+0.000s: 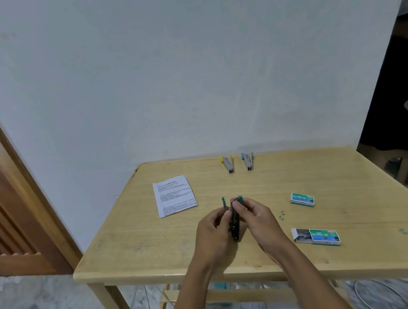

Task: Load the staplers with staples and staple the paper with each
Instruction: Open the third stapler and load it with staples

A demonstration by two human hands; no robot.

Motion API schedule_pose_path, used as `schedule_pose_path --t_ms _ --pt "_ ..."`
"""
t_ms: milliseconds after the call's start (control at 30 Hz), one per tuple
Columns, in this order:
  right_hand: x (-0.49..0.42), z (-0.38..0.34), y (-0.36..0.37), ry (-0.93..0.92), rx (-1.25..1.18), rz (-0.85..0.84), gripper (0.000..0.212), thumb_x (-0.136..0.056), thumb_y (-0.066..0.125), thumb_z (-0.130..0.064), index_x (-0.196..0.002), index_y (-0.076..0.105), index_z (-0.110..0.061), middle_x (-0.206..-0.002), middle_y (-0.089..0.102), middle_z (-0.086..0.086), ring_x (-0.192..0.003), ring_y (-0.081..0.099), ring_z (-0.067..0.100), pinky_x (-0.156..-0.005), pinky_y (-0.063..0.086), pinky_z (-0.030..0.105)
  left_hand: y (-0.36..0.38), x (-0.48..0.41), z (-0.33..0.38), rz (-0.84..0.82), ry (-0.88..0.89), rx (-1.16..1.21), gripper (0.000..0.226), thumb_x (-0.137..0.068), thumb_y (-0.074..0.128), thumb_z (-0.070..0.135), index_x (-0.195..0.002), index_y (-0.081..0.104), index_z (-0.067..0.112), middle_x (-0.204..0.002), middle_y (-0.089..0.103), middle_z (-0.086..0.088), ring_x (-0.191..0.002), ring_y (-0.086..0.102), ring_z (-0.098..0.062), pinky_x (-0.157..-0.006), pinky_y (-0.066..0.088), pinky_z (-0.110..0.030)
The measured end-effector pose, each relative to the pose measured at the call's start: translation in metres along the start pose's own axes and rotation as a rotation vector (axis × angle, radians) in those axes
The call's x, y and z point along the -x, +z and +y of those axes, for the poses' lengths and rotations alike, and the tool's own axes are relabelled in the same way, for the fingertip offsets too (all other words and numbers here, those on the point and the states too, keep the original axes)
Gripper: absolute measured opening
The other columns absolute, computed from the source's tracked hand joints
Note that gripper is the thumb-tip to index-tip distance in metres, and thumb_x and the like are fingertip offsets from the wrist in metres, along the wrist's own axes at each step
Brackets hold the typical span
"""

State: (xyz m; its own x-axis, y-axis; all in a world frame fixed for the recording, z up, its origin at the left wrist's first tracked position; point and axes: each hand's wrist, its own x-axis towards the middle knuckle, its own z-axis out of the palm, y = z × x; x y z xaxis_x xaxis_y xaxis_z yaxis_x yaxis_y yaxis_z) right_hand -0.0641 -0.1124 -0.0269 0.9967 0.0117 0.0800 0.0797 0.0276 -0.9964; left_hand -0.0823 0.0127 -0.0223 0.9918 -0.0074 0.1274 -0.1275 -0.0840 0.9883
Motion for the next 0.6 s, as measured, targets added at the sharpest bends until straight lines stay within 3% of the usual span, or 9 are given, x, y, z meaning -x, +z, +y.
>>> schedule_pose_path --t_ms 100,167,267,400,500,600 --pt "0.001 0.001 0.003 -0.006 -0.013 0.035 0.015 -0.097 0.059 -0.026 -0.104 0.070 -0.020 -0.099 0.075 -0.003 -0.099 0.070 0.011 -0.086 0.053 0.025 0.001 -0.001 -0.004 0.028 -0.007 0.018 0.021 -0.099 0.054 0.019 -0.094 0.075 0.017 -0.079 0.074 0.000 -0.073 0.067 -0.007 -0.067 0.052 -0.017" --pt "0.003 0.002 0.002 -0.006 -0.068 0.116 0.017 -0.098 0.056 -0.028 -0.099 0.068 -0.016 -0.091 0.072 -0.003 -0.094 0.068 0.015 -0.086 0.056 0.030 -0.001 -0.006 -0.010 0.118 -0.086 0.162 0.025 -0.098 0.055 0.023 -0.093 0.073 0.006 -0.076 0.069 -0.007 -0.074 0.064 -0.019 -0.071 0.055 -0.028" --pt "0.005 0.001 0.000 -0.021 -0.135 0.197 0.018 -0.097 0.057 -0.026 -0.096 0.068 -0.013 -0.089 0.070 0.002 -0.093 0.067 0.019 -0.090 0.056 0.036 -0.007 -0.009 -0.012 0.241 -0.139 0.307 0.031 -0.100 0.052 0.017 -0.095 0.065 -0.010 -0.075 0.061 -0.015 -0.066 0.058 -0.015 -0.059 0.049 -0.018" --pt "0.008 0.002 0.006 -0.013 -0.024 0.164 0.010 -0.088 0.071 -0.027 -0.096 0.074 -0.022 -0.094 0.077 -0.001 -0.095 0.071 0.014 -0.093 0.055 0.038 -0.007 -0.010 -0.011 0.268 -0.167 0.384 0.034 -0.101 0.050 0.024 -0.096 0.068 -0.004 -0.082 0.070 -0.015 -0.074 0.064 -0.020 -0.062 0.054 -0.022" --pt "0.015 0.001 0.002 0.038 -0.069 0.133 0.014 -0.084 0.076 -0.020 -0.097 0.074 -0.017 -0.094 0.078 0.002 -0.097 0.072 0.017 -0.093 0.056 0.037 -0.012 -0.016 -0.012 0.336 -0.245 0.695 0.029 -0.101 0.049 0.025 -0.101 0.066 0.001 -0.083 0.066 -0.011 -0.075 0.063 -0.019 -0.074 0.053 -0.033" --pt "0.026 0.002 -0.008 0.099 -0.034 0.000 0.026 -0.083 0.076 -0.011 -0.109 0.071 -0.011 -0.097 0.077 0.003 -0.095 0.073 0.016 -0.083 0.058 0.028 -0.019 -0.023 -0.012 0.401 -0.302 0.943 0.031 -0.102 0.047 0.028 -0.106 0.062 0.001 -0.086 0.064 -0.008 -0.078 0.062 -0.018 -0.075 0.050 -0.031"
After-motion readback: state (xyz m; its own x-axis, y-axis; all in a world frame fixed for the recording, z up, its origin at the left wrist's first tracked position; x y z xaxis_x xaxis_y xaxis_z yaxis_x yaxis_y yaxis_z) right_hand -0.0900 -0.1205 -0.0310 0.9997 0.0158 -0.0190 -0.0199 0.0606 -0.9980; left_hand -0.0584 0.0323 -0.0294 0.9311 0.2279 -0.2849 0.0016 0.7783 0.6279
